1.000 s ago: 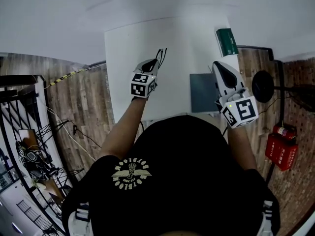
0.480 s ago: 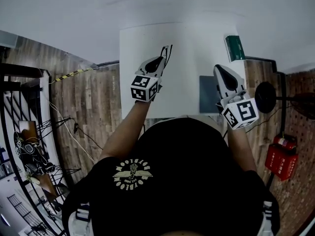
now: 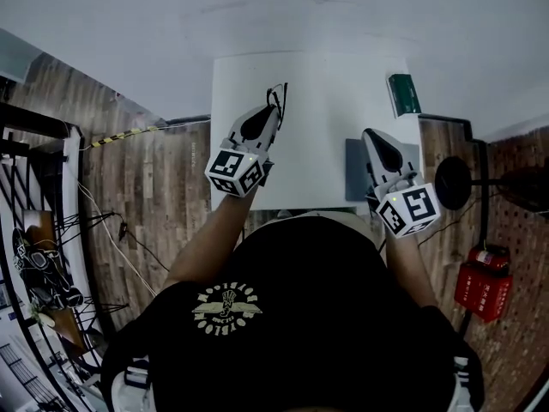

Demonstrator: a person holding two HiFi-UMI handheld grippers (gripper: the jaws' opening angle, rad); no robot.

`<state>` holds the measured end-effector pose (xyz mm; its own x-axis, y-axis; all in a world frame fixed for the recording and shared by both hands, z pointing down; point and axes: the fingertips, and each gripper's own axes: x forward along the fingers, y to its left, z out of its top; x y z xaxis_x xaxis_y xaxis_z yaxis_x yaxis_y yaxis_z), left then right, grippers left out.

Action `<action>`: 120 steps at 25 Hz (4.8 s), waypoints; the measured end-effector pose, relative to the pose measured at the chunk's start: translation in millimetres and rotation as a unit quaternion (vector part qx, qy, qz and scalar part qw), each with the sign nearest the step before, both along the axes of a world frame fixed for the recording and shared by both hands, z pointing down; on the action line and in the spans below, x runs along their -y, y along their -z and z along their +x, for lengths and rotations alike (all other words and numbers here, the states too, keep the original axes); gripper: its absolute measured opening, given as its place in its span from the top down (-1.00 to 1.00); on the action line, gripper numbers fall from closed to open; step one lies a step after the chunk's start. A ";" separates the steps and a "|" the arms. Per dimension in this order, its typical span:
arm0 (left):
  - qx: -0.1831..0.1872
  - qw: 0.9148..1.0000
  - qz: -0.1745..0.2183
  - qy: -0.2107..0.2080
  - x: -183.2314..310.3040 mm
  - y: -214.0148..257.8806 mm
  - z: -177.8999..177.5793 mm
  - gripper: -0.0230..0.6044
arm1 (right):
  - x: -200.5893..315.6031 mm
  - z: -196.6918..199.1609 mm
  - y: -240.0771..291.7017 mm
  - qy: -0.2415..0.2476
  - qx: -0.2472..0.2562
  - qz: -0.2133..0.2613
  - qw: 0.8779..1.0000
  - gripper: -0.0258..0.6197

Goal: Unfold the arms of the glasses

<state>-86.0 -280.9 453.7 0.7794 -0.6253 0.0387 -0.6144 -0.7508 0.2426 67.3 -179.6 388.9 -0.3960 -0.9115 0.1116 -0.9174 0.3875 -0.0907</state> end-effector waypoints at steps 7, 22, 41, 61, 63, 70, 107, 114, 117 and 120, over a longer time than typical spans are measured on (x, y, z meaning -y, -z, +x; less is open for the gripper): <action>-0.068 0.997 -0.021 -0.038 -25.8 21.2 0.5 0.86 | -21.3 -6.4 -3.8 -0.010 -0.001 -0.011 1.000 0.92; -0.041 0.998 0.014 -0.037 -71.7 46.8 64.7 0.86 | -11.3 -8.2 22.4 0.110 0.013 0.001 0.994 0.92; -0.028 0.999 0.011 0.043 -124.6 40.3 183.2 0.86 | -49.7 53.8 20.6 0.270 0.063 -0.034 0.960 0.92; -0.010 0.997 0.008 0.073 -132.4 40.9 138.7 0.86 | -43.7 7.2 11.7 0.302 0.070 -0.043 0.950 0.76; -0.006 0.998 0.011 0.064 -131.1 42.6 127.3 0.86 | -41.7 -7.1 14.7 0.299 0.074 -0.040 0.951 0.76; -0.008 0.999 0.009 0.045 -112.0 48.0 75.9 0.86 | -29.2 -55.9 18.8 0.276 0.059 -0.040 0.958 0.85; -0.077 0.995 -0.031 -0.056 -47.1 67.1 61.8 0.86 | -38.5 -30.2 -15.6 0.123 0.075 -0.049 0.988 0.88; -0.077 0.996 -0.033 -0.018 -51.8 66.0 78.4 0.86 | -41.7 2.2 -33.9 0.144 0.112 -0.076 0.980 0.88; -0.087 0.995 -0.037 0.002 -52.2 66.3 85.2 0.86 | -41.3 13.6 -34.8 0.161 0.117 -0.078 0.977 0.88; -0.091 0.995 -0.032 0.022 -55.3 72.1 92.3 0.86 | -43.7 23.9 -32.3 0.183 0.127 -0.083 0.971 0.88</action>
